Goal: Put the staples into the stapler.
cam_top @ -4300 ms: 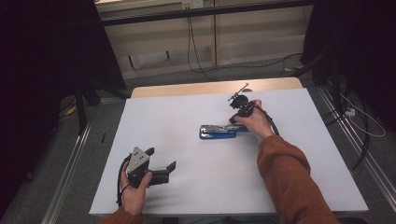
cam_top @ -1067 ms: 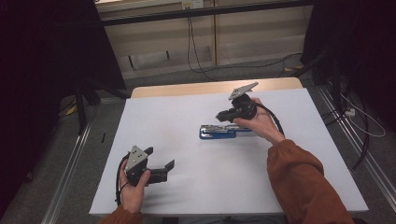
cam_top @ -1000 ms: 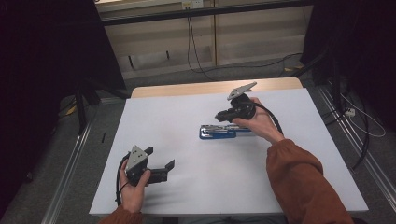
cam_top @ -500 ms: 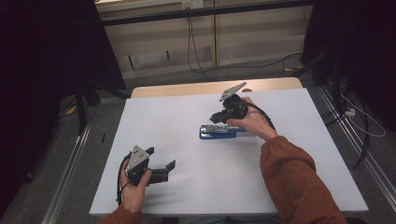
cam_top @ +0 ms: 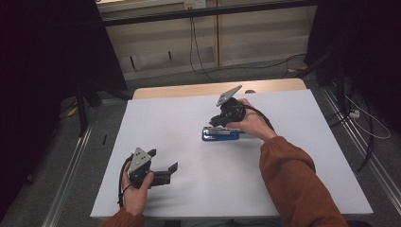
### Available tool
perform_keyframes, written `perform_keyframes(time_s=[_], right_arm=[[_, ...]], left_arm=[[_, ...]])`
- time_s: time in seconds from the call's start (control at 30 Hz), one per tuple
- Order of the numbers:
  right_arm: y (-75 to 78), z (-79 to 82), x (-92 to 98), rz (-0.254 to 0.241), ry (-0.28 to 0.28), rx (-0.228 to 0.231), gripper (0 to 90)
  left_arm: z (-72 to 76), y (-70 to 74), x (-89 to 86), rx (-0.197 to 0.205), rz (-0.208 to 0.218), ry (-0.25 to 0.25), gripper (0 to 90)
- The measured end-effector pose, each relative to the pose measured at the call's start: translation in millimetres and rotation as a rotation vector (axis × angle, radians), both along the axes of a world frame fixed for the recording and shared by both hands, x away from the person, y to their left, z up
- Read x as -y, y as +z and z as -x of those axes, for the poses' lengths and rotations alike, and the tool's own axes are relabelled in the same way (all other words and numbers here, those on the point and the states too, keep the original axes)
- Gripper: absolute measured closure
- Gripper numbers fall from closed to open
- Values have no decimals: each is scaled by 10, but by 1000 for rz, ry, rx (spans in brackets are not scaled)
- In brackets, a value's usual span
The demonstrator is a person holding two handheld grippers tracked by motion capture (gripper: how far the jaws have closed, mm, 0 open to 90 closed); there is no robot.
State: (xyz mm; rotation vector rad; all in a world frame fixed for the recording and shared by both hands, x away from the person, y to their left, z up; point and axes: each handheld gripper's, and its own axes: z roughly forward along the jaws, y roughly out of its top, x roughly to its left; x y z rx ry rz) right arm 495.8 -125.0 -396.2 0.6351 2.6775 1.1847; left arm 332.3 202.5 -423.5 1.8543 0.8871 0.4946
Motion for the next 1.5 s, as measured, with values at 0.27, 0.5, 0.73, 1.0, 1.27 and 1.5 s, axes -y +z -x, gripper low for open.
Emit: perform_keyframes(time_s=[0.27,0.5,0.73,1.0,1.27,1.5], right_arm=[[-44,-61,-46,31,45,14,792],[-77,-127,-16,33,57,30,793],[-67,-166,-25,48,52,48,793],[-104,-159,-83,66,91,38,793],[-107,-157,-95,82,119,37,793],[-125,-157,-89,84,131,23,793]], left_arm=[[-6,-5,-2,-6,-6,-10,44],[-5,-6,5,-5,-7,-13,47],[-6,-6,-4,-6,-6,-8,45],[-7,-5,-4,-8,-5,-12,44],[-7,-3,-4,-8,-7,-11,44],[-8,-5,-2,-8,-10,-11,44]])
